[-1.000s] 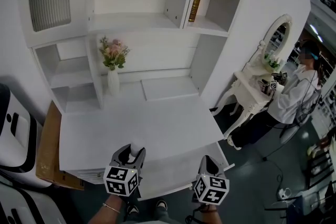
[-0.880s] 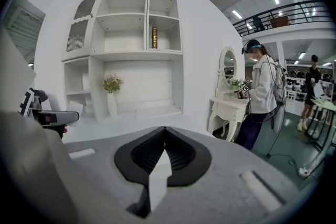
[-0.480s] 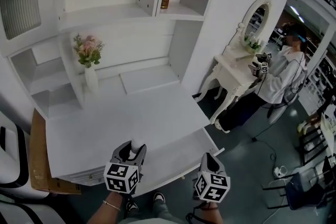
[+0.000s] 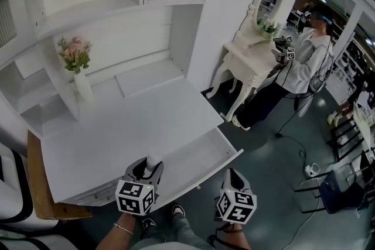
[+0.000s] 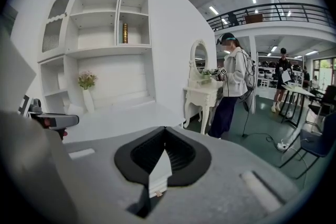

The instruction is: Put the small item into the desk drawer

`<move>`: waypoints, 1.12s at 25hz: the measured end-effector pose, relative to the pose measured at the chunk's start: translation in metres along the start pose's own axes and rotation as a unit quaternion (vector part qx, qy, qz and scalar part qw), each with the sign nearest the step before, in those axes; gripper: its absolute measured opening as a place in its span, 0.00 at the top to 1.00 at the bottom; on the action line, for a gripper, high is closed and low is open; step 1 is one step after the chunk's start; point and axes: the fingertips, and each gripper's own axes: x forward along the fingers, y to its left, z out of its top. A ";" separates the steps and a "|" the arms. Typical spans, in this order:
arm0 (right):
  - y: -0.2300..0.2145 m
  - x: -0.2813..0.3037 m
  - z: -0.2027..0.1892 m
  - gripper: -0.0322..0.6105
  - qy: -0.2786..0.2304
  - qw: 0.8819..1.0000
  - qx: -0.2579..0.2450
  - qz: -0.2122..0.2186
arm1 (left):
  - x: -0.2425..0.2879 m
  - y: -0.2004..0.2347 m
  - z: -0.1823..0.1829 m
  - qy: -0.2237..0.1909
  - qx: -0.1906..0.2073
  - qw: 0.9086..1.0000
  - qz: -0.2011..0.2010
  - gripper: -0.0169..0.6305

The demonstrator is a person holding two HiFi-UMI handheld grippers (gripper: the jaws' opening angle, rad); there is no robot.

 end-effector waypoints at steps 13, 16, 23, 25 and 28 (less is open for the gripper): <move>-0.031 0.023 -0.072 0.94 0.066 0.997 0.043 0.002 | 0.023 -0.009 -0.071 0.096 0.016 0.995 -0.002 0.70; -0.031 0.025 -0.088 0.94 0.081 0.995 0.050 0.005 | 0.025 -0.011 -0.093 0.124 0.022 0.992 -0.009 0.70; -0.033 0.041 -0.124 0.94 0.115 0.992 0.058 0.006 | 0.039 -0.008 -0.130 0.174 0.014 0.984 -0.019 0.70; -0.033 0.045 -0.131 0.94 0.122 0.991 0.057 0.005 | 0.045 -0.006 -0.138 0.187 0.017 0.982 -0.019 0.70; -0.038 0.050 -0.138 0.94 0.128 0.990 0.060 0.002 | 0.057 -0.004 -0.148 0.204 0.027 0.978 -0.021 0.70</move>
